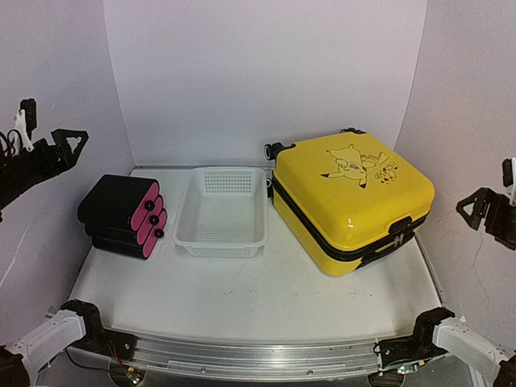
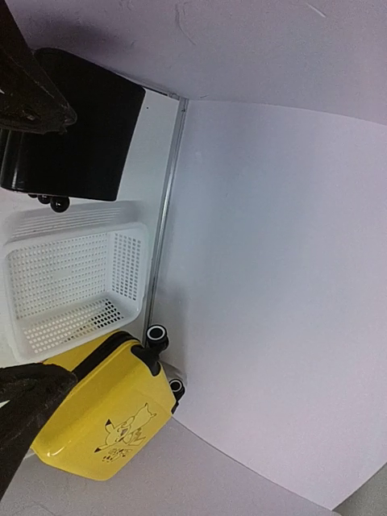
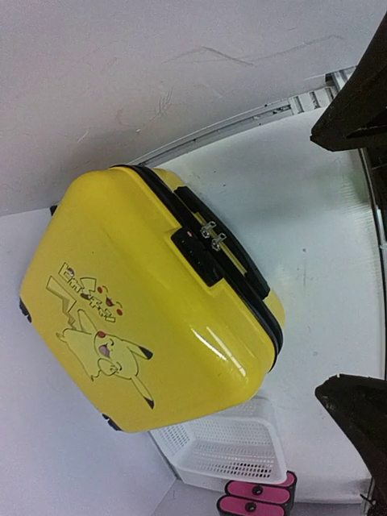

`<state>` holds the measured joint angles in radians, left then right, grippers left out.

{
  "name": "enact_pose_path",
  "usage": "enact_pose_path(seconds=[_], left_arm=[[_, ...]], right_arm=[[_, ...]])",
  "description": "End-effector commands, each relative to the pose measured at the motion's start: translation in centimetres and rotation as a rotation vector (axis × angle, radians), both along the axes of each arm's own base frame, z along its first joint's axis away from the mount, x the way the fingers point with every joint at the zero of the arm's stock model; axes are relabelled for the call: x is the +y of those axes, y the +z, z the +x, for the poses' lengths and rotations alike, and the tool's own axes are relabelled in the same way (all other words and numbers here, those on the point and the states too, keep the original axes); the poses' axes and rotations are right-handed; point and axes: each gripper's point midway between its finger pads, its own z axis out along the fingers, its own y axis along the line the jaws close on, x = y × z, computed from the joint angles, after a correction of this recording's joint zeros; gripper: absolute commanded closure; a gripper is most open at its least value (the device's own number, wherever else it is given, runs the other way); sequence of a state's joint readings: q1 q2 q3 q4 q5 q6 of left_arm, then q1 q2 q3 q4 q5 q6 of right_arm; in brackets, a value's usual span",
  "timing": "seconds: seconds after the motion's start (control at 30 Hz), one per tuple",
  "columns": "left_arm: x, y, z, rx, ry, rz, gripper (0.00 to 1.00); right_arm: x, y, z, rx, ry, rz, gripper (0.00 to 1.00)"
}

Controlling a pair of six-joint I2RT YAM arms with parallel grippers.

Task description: Open, take out, and arrange the luggage

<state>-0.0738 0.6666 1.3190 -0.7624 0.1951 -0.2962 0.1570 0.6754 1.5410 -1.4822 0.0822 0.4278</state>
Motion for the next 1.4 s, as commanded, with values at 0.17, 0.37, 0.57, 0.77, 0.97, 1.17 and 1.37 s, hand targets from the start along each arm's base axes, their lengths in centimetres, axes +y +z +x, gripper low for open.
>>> enact_pose_path(seconds=[0.17,0.37,0.57,0.77,0.97,1.17,1.37], left_arm=[[-1.0,-4.6,3.0,0.276,-0.030,-0.086,0.01],[-0.2,-11.3,4.0,0.545,0.088,-0.202,0.01],[2.4,-16.0,3.7,0.677,0.347,-0.406,0.01],[1.8,-19.9,5.6,0.837,0.407,-0.601,0.01],[1.7,-21.4,9.2,0.838,0.374,-0.681,0.01],[2.5,-23.8,9.6,0.881,0.446,-0.688,0.01],[3.2,-24.7,9.8,0.891,0.492,-0.669,0.04]], right_arm=[[-0.3,-0.7,0.1,0.055,0.010,-0.057,0.02],[0.1,-0.5,0.0,0.031,0.038,-0.050,0.02],[0.3,-0.2,-0.1,0.016,0.053,-0.046,0.02],[0.4,-0.1,-0.3,0.009,0.058,-0.043,0.02],[0.5,-0.3,-0.3,0.013,0.062,-0.034,0.02],[0.6,-0.5,-0.4,0.015,0.065,-0.026,0.02],[0.7,-0.6,-0.3,0.021,0.067,-0.021,0.02]])
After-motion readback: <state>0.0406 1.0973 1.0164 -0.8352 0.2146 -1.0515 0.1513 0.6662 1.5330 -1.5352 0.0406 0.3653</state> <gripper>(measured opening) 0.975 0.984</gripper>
